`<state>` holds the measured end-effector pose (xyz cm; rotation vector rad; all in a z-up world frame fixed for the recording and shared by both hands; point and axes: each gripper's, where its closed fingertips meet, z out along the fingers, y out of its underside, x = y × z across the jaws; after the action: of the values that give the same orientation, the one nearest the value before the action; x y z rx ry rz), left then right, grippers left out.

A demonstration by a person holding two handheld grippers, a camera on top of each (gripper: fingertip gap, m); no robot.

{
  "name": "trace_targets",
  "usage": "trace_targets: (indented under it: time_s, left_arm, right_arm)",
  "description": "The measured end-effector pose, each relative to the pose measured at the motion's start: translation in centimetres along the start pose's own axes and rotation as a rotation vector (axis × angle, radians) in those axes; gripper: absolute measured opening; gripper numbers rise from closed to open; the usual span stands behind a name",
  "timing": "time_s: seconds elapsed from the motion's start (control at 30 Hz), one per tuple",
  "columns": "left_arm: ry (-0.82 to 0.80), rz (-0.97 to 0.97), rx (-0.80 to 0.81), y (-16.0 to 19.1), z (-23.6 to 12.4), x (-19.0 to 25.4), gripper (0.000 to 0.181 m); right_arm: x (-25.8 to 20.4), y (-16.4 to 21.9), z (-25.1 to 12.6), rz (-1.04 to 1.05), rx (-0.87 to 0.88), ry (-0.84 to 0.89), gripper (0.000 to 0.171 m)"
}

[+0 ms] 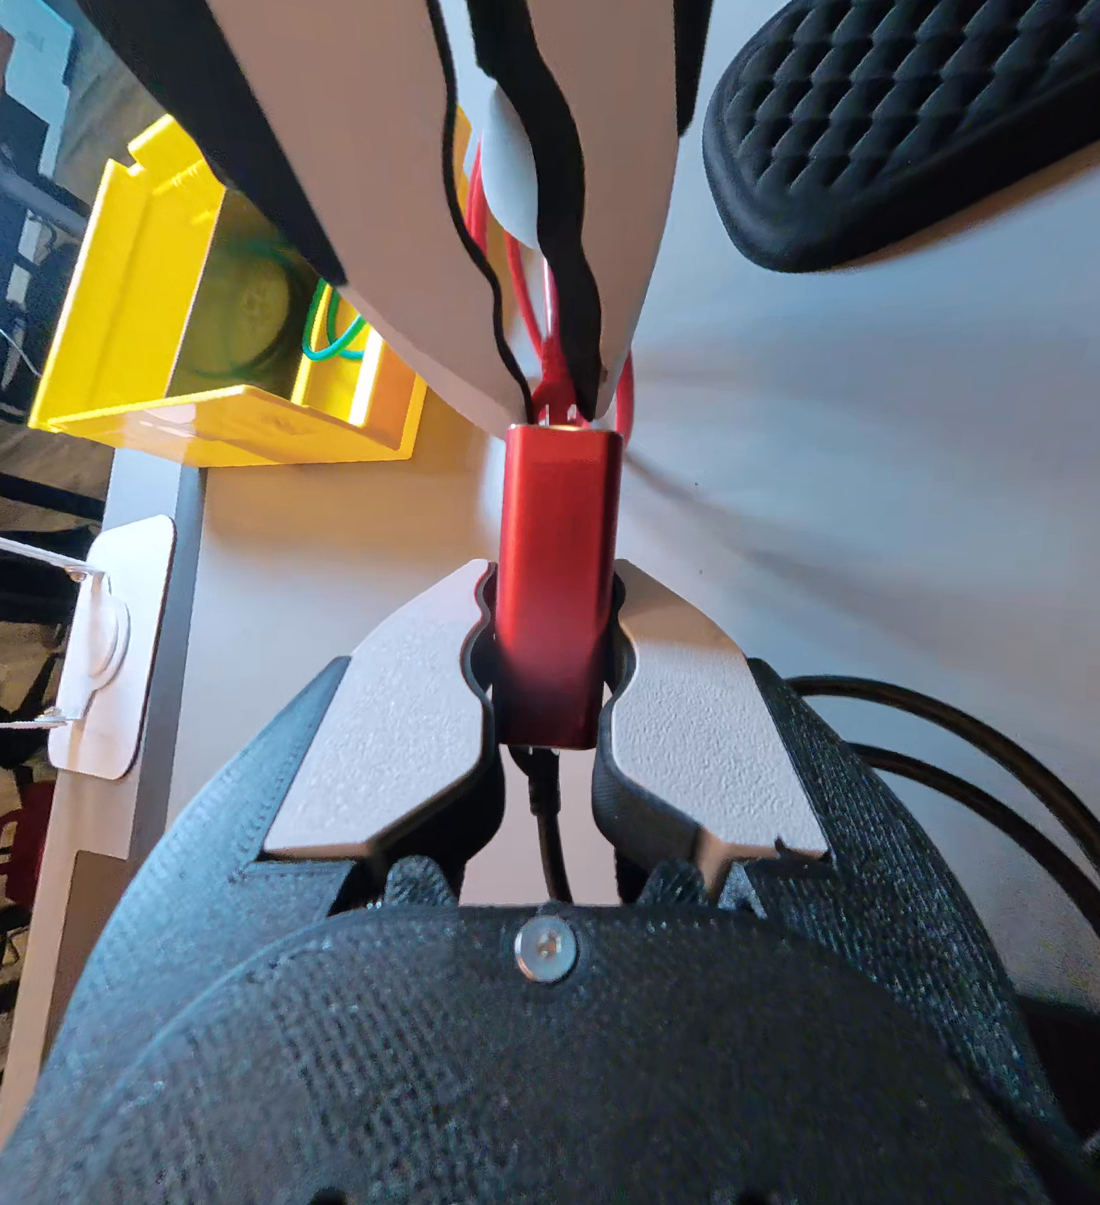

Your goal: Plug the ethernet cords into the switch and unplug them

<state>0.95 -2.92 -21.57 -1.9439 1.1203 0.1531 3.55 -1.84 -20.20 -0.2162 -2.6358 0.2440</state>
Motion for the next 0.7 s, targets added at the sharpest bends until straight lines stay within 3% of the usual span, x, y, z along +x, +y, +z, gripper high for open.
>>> trace_targets:
  time_s: [0.37, 0.7]
  left_arm:
    - [-0.004, -0.017, 0.004, -1.0, 1.5, 1.0, 0.03]
    - [0.035, -0.052, 0.034, -1.5, 1.5, 1.9, 0.029]
  right_arm:
    - [-1.8, 0.4, -1.5, 0.232, 0.177, -0.143, 0.014]
    - [-2.5, 0.0, -1.8, 0.171, 0.127, -0.161, 0.014]
